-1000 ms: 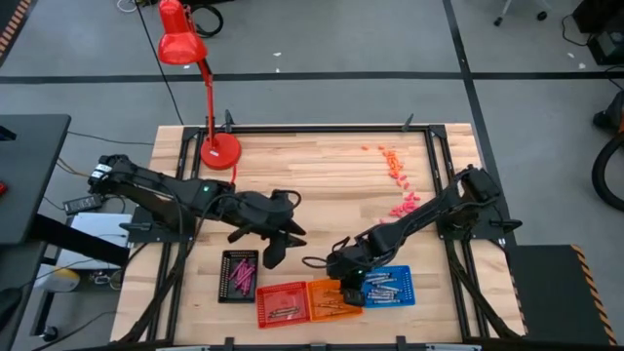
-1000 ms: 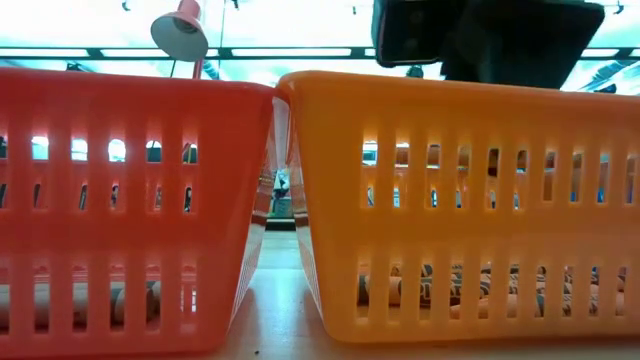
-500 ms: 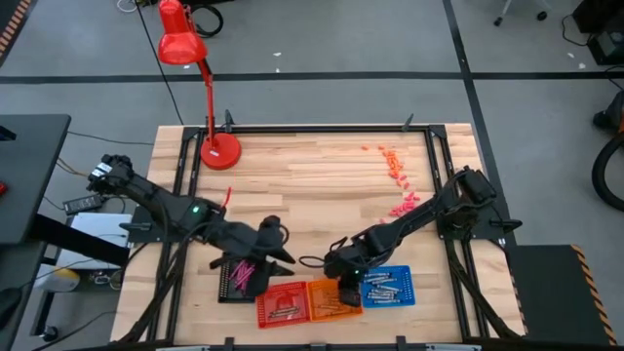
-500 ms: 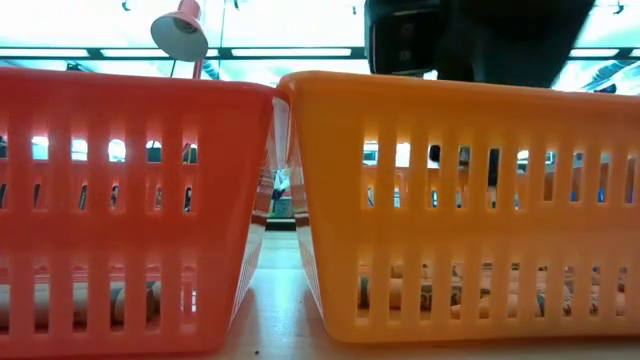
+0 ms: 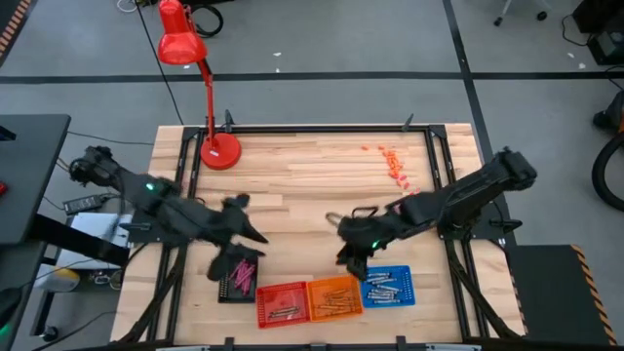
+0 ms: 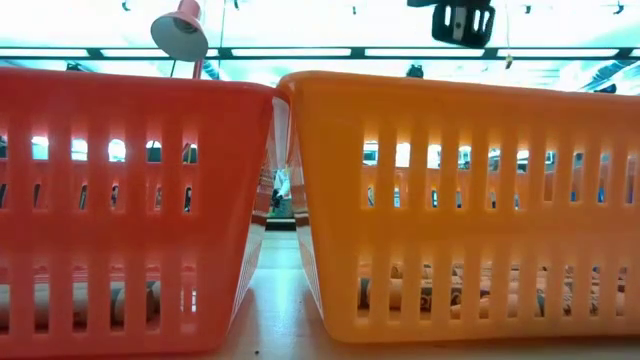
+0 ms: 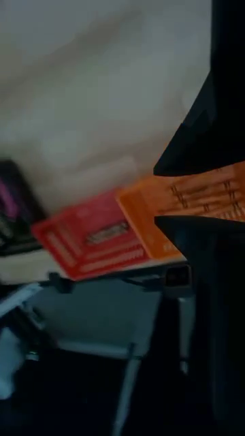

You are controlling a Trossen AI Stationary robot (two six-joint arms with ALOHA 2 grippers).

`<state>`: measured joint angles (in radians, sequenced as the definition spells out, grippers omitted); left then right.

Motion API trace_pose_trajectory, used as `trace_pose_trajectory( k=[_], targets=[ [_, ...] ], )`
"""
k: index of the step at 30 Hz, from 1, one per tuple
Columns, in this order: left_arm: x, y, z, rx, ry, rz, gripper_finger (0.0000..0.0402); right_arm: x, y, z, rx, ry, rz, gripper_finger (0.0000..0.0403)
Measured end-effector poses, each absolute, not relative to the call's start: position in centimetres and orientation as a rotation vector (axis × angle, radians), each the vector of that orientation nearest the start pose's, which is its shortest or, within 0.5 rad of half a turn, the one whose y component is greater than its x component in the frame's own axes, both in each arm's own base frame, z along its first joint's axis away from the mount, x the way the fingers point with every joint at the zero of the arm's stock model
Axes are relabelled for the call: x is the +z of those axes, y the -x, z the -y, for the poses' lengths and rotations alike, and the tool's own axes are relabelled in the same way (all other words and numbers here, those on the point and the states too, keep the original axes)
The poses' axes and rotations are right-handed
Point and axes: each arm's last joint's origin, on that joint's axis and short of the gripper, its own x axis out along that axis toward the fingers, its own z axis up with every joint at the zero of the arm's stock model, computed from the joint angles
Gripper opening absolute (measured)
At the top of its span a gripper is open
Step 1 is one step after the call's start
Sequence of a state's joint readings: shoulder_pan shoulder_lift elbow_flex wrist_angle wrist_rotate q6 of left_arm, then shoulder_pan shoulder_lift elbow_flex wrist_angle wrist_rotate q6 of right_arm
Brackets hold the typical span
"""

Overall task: Sort crayons
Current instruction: Return to Home Position

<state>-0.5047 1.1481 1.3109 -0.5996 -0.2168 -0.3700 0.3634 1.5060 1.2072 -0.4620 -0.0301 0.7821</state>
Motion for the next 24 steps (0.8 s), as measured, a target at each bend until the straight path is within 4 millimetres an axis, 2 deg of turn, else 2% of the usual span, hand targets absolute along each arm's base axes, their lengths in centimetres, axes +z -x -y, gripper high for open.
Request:
trace_pose_trajectory(
  k=[5, 9, 17, 24],
  targets=[
    [41.9, -18.0, 7.5, -0.139, 0.205, -0.371, 0.0143, 31.7, -28.2, -8.6, 0.005, -0.578, -0.759, 0.0107],
    [41.7, -16.5, 5.2, -0.061, 0.227, -0.314, 0.0143, 33.8, -26.9, -6.2, -0.019, -0.531, -0.664, 0.0107],
    [39.3, -14.0, 1.7, 0.107, 0.294, -0.226, 0.0143, 36.7, -24.0, -1.1, -0.08, -0.42, -0.499, 0.0107],
    [35.2, -11.7, -0.6, 0.265, 0.425, -0.15, 0.0143, 35.8, -20.7, 2.0, -0.126, -0.375, -0.393, 0.0107]
  ],
)
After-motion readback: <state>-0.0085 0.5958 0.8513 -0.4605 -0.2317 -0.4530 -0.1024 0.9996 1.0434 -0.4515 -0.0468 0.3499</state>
